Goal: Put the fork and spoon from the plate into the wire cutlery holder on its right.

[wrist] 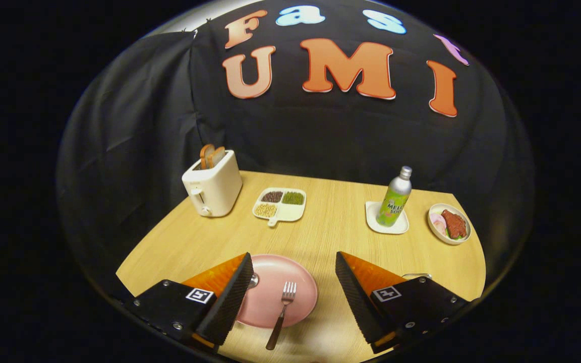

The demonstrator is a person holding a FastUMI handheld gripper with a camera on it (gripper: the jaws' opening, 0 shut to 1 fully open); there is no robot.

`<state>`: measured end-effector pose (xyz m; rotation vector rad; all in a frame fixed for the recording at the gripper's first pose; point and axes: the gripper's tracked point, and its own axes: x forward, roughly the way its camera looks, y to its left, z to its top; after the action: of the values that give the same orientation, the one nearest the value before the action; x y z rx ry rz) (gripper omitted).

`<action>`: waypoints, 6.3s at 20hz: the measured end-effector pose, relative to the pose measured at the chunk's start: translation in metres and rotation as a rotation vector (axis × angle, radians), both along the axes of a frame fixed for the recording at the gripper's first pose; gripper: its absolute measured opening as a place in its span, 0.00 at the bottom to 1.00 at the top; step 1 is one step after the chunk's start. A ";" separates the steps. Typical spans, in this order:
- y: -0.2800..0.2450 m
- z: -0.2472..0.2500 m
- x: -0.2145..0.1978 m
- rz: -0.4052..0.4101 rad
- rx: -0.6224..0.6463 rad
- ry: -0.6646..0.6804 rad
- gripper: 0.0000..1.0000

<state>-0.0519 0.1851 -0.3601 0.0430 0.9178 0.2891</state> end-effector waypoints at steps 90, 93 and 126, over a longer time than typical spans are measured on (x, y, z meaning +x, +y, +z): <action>-0.209 -0.034 -0.008 -0.228 -0.155 0.265 0.11; -0.203 -0.021 0.003 -0.235 -0.140 0.174 0.13; 0.032 0.038 0.015 -0.057 0.022 -0.324 0.93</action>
<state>-0.0374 0.2173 -0.3224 0.0417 0.5910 0.2442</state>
